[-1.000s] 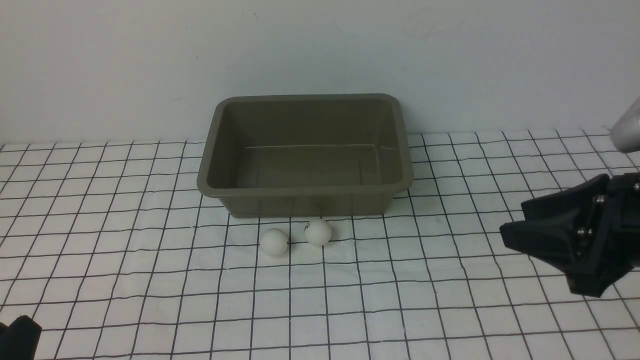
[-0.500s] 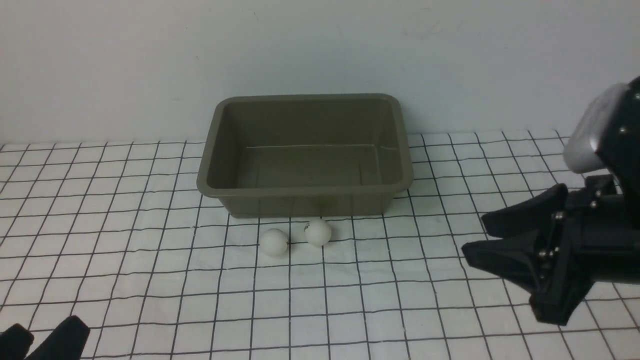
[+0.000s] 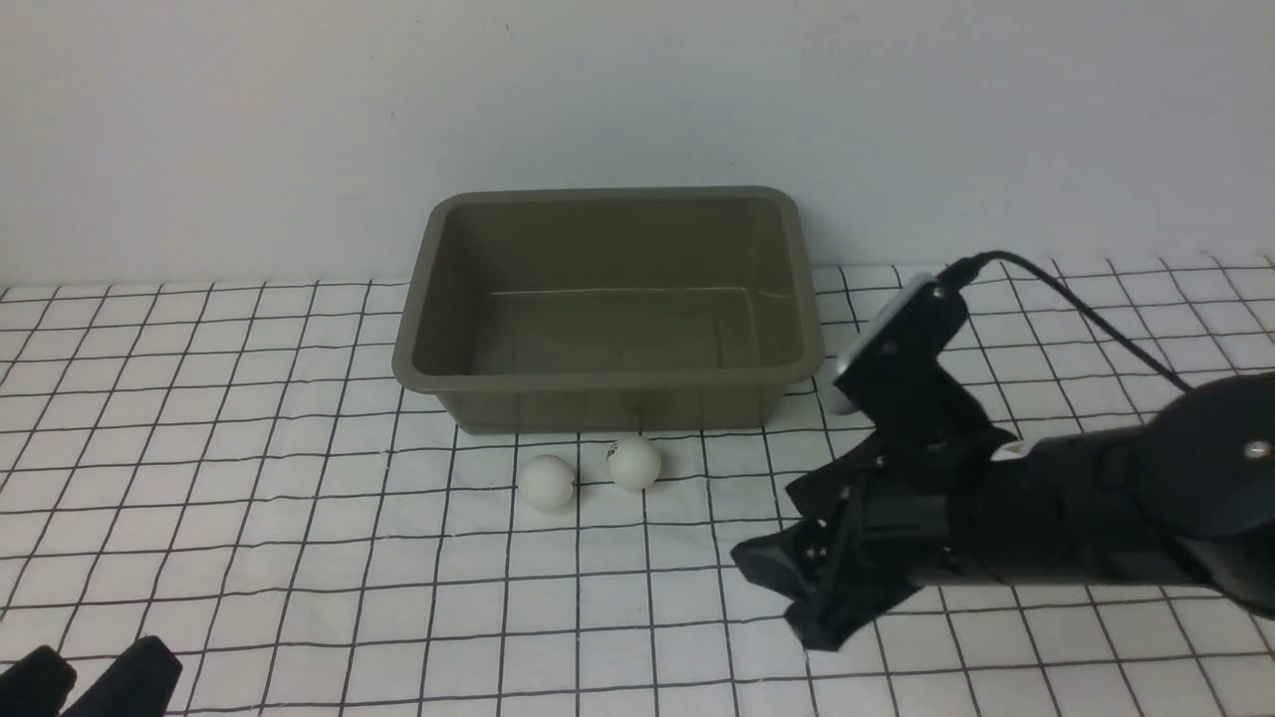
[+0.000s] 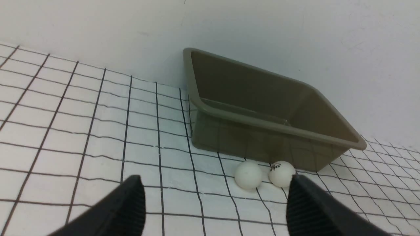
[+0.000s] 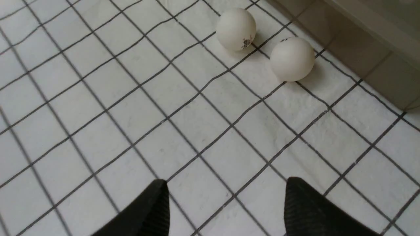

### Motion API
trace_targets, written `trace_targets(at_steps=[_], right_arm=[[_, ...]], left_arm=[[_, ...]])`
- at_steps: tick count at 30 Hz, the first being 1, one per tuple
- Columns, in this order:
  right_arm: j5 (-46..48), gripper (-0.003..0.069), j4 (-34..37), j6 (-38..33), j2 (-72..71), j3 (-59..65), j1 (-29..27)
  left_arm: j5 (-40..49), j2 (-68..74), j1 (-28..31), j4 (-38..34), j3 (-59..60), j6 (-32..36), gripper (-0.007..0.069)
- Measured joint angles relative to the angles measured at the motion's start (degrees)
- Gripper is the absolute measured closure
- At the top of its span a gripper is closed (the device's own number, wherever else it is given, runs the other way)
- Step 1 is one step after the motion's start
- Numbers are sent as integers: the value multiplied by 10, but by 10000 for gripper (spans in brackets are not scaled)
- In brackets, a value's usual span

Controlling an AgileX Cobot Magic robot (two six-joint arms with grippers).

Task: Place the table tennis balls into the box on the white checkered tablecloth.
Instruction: 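Reach for and grasp a ping pong ball on the table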

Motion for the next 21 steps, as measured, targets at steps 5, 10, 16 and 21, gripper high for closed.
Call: trace_targets(at_steps=[5,10,16,21], right_arm=[[-52,214,19,18,77,-50,23],[-83,211,26,29,123,-91,24],[-110,211,28,29,176,-136,26],[-112,211,29,21,228,-178,52]], left_arm=[[11,1,0,-1,0,0,104],[11,1,0,-1,0,0,104],[11,1,0,-1,0,0,104],[11,1,0,-1,0,1,104]])
